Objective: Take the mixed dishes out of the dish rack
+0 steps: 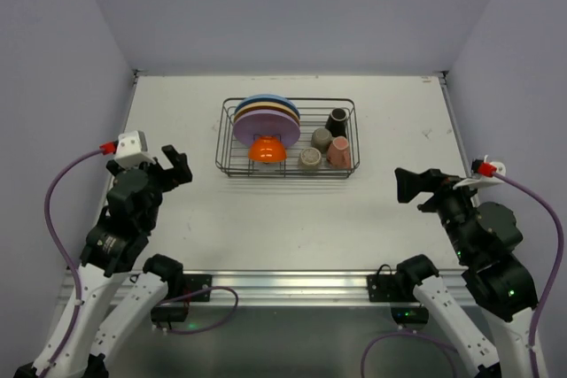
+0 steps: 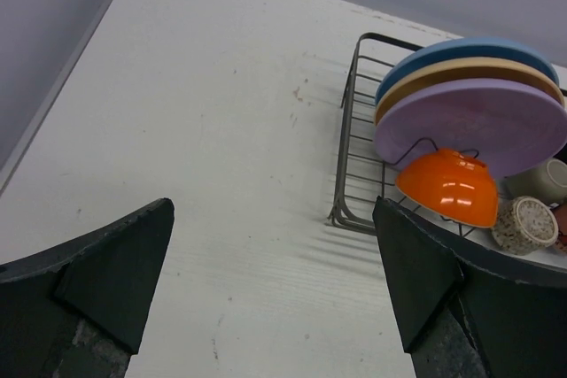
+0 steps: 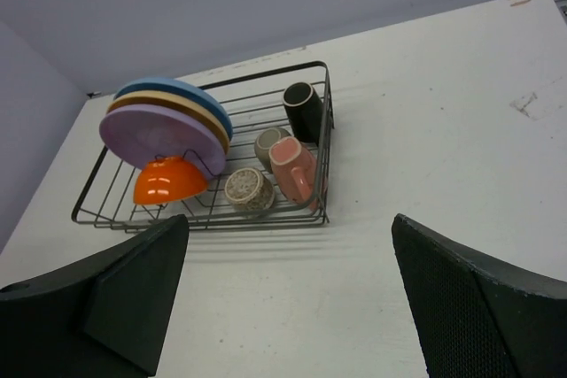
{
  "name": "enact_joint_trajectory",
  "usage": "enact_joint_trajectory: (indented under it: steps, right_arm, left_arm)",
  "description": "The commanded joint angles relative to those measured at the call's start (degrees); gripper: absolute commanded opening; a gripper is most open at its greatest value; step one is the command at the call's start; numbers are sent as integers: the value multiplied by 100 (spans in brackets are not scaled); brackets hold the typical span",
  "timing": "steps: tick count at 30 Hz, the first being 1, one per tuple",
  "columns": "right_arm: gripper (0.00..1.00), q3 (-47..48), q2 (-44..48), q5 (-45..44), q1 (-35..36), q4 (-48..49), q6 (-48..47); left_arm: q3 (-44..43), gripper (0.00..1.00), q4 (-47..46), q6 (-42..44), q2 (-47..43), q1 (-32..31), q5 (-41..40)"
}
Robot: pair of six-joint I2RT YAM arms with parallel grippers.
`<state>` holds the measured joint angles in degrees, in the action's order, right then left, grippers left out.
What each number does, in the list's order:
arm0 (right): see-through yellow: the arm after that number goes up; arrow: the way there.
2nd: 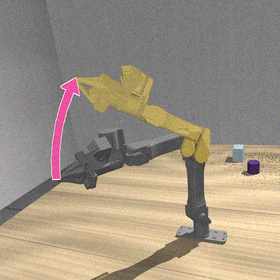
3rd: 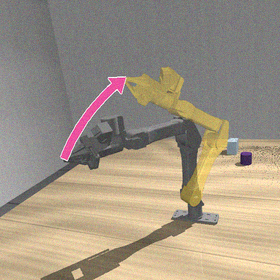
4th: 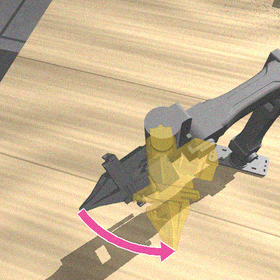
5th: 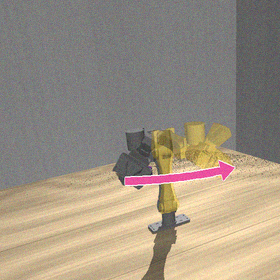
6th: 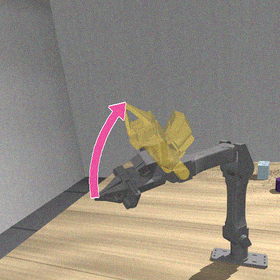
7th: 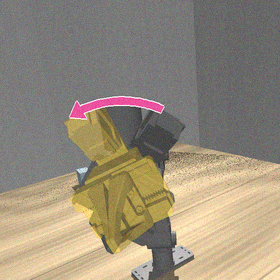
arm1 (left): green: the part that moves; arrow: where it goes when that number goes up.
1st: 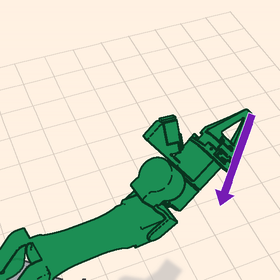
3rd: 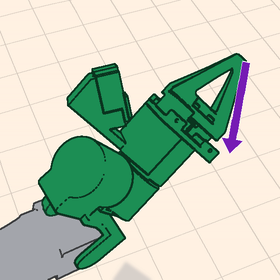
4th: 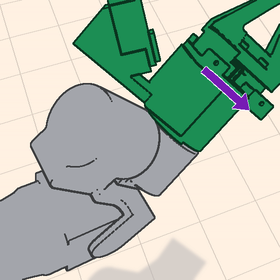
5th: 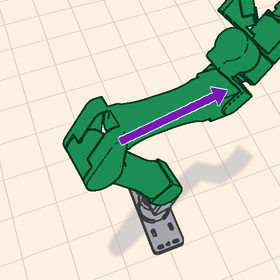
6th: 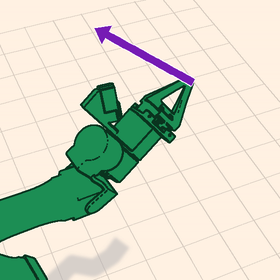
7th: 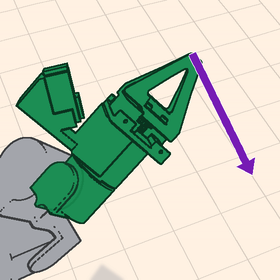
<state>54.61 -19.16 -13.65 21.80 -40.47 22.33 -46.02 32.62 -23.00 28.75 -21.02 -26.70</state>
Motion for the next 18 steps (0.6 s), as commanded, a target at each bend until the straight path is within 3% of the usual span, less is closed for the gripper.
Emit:
enact_joint_trajectory:
  steps: [1, 10, 15, 18]
  right_arm:
    - [99, -29, -88, 100, 26, 320, 114]
    - [99, -117, 219, 563, 17, 566, 228]
    - [99, -598, 106, 2284, 17, 1836, 1034]
    - [99, -1108, -508, 3586, 17, 3135, 2638]
  left_arm:
    - [-3, 100, -186, -73, -71, 10, -195]
    - [-3, 100, -186, -90, -115, 10, -178]
    - [-3, 100, -195, -108, -151, 10, -134]
    - [-3, 100, -186, -116, -168, 10, -108]
